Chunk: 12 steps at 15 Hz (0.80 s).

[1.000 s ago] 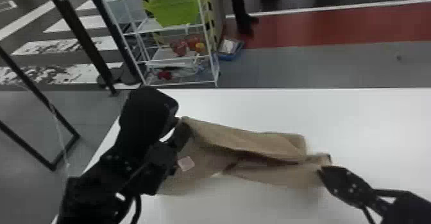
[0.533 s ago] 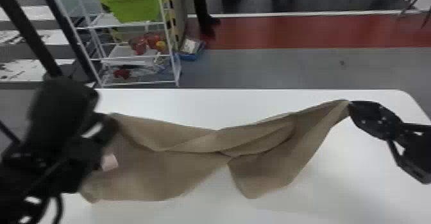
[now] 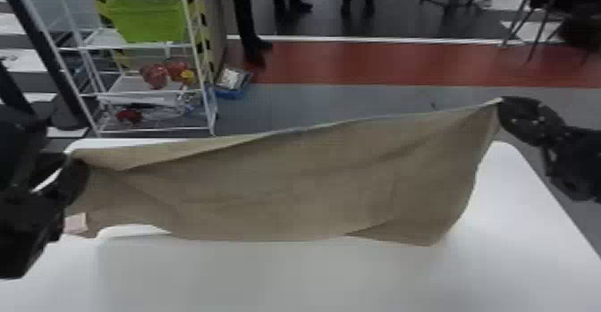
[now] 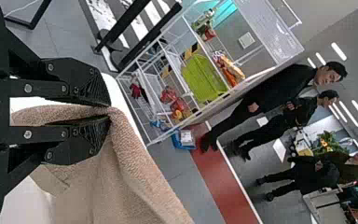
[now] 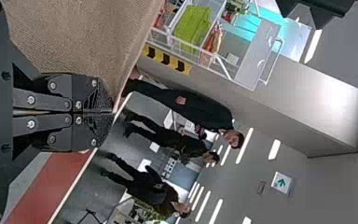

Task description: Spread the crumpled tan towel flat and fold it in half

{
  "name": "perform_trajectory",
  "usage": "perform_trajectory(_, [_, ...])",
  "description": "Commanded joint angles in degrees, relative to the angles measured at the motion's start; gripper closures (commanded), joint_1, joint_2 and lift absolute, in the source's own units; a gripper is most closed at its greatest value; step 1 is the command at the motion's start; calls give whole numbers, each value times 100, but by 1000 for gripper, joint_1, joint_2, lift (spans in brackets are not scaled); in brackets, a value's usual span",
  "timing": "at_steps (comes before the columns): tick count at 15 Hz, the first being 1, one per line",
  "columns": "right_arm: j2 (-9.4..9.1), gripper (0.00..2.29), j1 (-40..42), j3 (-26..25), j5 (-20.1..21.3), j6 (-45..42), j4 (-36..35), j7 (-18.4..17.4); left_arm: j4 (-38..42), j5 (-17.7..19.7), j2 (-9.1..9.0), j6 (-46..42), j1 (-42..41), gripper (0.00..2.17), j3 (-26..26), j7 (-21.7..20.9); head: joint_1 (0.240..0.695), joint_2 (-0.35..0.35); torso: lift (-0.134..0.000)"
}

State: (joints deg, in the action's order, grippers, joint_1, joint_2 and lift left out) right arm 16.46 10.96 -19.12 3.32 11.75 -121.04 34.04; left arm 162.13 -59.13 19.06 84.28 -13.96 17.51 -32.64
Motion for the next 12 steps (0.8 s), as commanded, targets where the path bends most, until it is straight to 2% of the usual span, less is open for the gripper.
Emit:
perform_trajectory(1, [-37, 1298, -173, 154, 63, -19, 221, -64, -181, 16, -43, -82, 69, 961, 174, 83, 642, -19, -123])
perform_trajectory(3, [-28, 1298, -446, 286, 98, -36, 467, -178, -559, 139, -105, -276, 209, 961, 403, 443, 644, -20, -123])
perform_trajectory(6, [-20, 1298, -1035, 523, 301, -19, 907, -310, -1245, 701, -324, -873, 640, 961, 508, 1243, 622, -37, -123])
perform_trajectory(9, [-20, 1298, -1738, 593, 424, 51, 1355, -310, -1913, 965, -614, -1119, 1369, 961, 455, 1331, 585, -55, -123])
perform_trajectory(10, [-11, 1298, -1993, 593, 476, 69, 1487, -310, -2080, 1150, -720, -1278, 1607, 961, 323, 1348, 552, -68, -123])
perform_trajectory(12, [7, 1298, -2467, 584, 564, 350, 1689, -310, -2361, 1756, -869, -1471, 2099, 961, 7, 1357, 505, -79, -123])
